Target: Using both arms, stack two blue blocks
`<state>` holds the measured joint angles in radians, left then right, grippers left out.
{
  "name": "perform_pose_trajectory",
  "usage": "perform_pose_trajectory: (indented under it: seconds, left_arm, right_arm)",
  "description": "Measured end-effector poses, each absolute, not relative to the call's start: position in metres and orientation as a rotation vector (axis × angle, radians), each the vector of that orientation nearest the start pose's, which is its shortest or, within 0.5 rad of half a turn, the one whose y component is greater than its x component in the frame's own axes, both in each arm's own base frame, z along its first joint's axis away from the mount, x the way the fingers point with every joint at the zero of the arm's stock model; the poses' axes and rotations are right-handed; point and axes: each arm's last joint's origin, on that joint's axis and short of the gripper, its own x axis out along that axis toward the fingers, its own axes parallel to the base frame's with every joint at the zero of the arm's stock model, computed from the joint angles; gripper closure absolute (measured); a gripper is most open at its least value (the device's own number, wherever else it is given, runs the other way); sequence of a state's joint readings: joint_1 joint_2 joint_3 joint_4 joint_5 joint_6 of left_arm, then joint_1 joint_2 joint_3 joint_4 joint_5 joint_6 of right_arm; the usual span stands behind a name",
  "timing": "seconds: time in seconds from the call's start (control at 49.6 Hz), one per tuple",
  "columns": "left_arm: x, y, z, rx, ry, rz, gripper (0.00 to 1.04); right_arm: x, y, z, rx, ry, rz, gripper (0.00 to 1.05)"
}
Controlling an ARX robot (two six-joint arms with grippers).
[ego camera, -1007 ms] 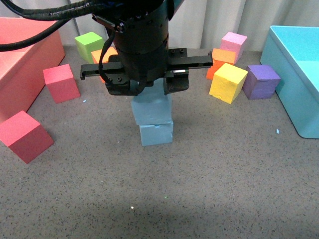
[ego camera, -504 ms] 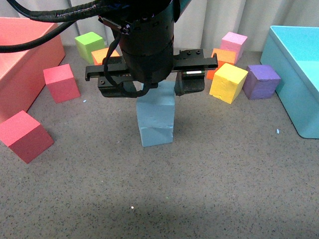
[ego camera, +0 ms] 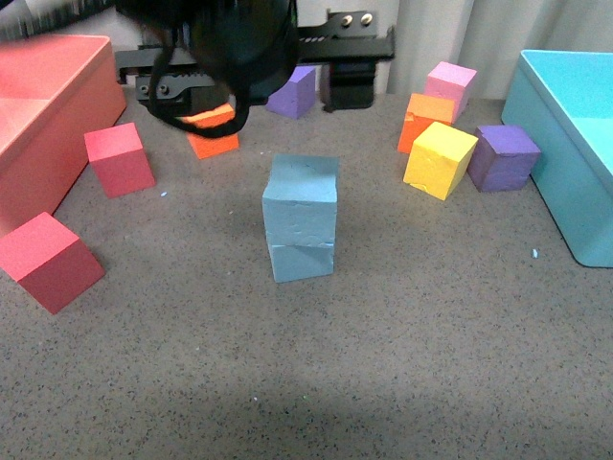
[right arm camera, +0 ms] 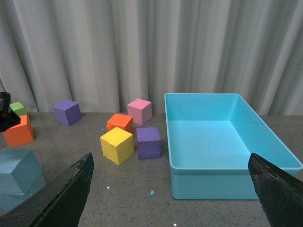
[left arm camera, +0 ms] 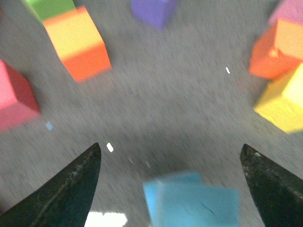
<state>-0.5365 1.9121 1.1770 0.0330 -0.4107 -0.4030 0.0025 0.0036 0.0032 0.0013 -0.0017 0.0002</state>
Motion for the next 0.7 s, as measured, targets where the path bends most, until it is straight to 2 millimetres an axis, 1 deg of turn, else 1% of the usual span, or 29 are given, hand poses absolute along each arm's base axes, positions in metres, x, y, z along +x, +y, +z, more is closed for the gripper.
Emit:
perform_pose_trajectory:
  seconds: [0.04,0.101,0.121,0.141,0.181,0.201,0.242,0.262,0.302,0.342,0.383,0.403,0.463,0.504,0.544,0.624,0.705]
  left_arm:
    - [0.346,-0.188,0.163,-0.016,0.547,0.016,0.23]
    - [0.33,-0.167,0.149,0.021,0.41,-0.003,0.34]
    - [0.321,-0.155,0.147,0.027,0.333,-0.013,0.39]
    - [0.319,-0.151,0.147,0.017,0.305,-0.014,0.41]
    - [0.309,-0.137,0.154,-0.012,0.178,-0.015,0.48]
    - [0.301,-0.126,0.163,-0.029,0.098,-0.017,0.54]
    - [0.291,-0.113,0.175,-0.045,0.02,-0.015,0.61]
    - [0.289,-0.11,0.177,-0.048,0.005,-0.014,0.63]
    - [0.279,-0.099,0.184,-0.052,-0.03,-0.008,0.7]
    - [0.272,-0.091,0.184,-0.047,-0.037,-0.004,0.75]
    - [0.263,-0.082,0.179,-0.04,-0.037,-0.001,0.82]
    - [0.261,-0.08,0.178,-0.04,-0.039,0.003,0.84]
    - [0.246,-0.067,0.164,-0.021,0.004,0.0,0.97]
    - [0.241,-0.063,0.159,-0.017,0.021,-0.004,1.01]
    - [0.232,-0.056,0.157,-0.01,0.031,-0.008,1.01]
    - [0.217,-0.045,0.162,-0.013,0.007,-0.012,1.01]
    - [0.204,-0.036,0.163,-0.01,0.006,-0.01,1.01]
  right_arm:
    - [0.098,0.0,0.164,0.0,-0.001,0.004,0.09]
    - [0.098,0.0,0.164,0.0,-0.001,0.003,0.09]
    - [0.098,0.0,0.164,0.0,-0.001,0.001,0.09]
    - [0.098,0.0,0.164,0.0,-0.001,0.001,0.09]
    - [0.098,0.0,0.164,0.0,-0.001,0.001,0.09]
    - [0.098,0.0,0.164,0.0,-0.001,0.001,0.09]
    - [0.098,0.0,0.164,0.0,-0.001,0.002,0.09]
    - [0.098,0.0,0.164,0.0,-0.001,0.002,0.09]
    - [0.098,0.0,0.164,0.0,-0.001,0.002,0.09]
    - [0.098,0.0,0.164,0.0,-0.001,0.002,0.09]
    - [0.098,0.0,0.164,0.0,-0.001,0.004,0.09]
    - [0.098,0.0,0.164,0.0,-0.001,0.004,0.09]
    - [0.098,0.0,0.164,0.0,-0.001,0.004,0.09]
    - [0.098,0.0,0.164,0.0,-0.001,0.004,0.09]
    - [0.098,0.0,0.164,0.0,-0.001,0.004,0.09]
    - [0.098,0.0,0.164,0.0,-0.001,0.003,0.09]
    - [0.098,0.0,0.164,0.0,-0.001,0.003,0.09]
